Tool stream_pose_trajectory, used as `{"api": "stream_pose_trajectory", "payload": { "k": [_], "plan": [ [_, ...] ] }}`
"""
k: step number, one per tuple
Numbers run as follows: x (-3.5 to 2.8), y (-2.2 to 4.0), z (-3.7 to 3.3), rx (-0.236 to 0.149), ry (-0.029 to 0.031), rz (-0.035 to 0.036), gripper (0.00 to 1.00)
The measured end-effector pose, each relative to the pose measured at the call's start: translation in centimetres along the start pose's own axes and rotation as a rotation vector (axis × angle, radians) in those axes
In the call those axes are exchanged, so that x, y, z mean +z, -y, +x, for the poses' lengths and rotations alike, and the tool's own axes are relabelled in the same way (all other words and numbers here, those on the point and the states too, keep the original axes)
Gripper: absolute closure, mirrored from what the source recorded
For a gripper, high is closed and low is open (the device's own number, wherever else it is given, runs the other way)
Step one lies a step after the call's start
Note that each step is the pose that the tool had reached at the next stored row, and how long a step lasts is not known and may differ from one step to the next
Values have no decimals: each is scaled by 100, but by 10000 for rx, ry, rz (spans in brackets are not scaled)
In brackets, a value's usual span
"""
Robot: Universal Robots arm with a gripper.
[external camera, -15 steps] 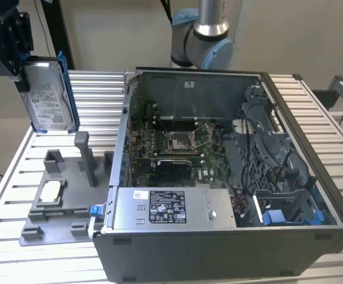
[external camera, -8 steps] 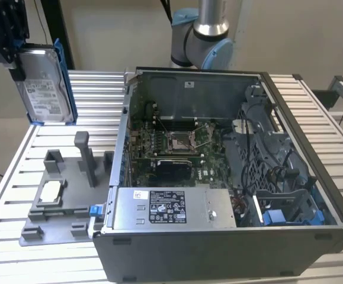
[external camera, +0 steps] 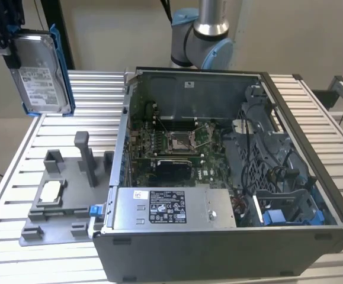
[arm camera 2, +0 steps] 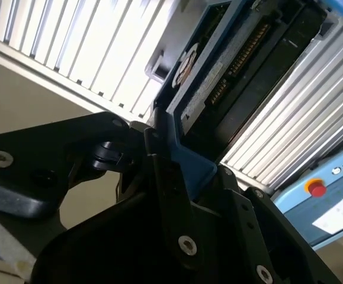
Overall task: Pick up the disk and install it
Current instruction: 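Pick up the disk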
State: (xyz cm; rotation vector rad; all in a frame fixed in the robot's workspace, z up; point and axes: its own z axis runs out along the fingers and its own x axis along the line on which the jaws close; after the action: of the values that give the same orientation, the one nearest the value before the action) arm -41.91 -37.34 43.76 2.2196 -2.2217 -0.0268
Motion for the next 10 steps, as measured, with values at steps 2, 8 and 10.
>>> {"api": "stream_pose_trajectory", "payload": {
  "k": [2, 8, 10],
  "plan": [
    [-53, -1, 0, 0, 0, 1, 100],
    [-213, -3, -3, 1, 1, 1, 100],
    [-269, -4, -3, 0, 1, 1, 100]
  ]
}}
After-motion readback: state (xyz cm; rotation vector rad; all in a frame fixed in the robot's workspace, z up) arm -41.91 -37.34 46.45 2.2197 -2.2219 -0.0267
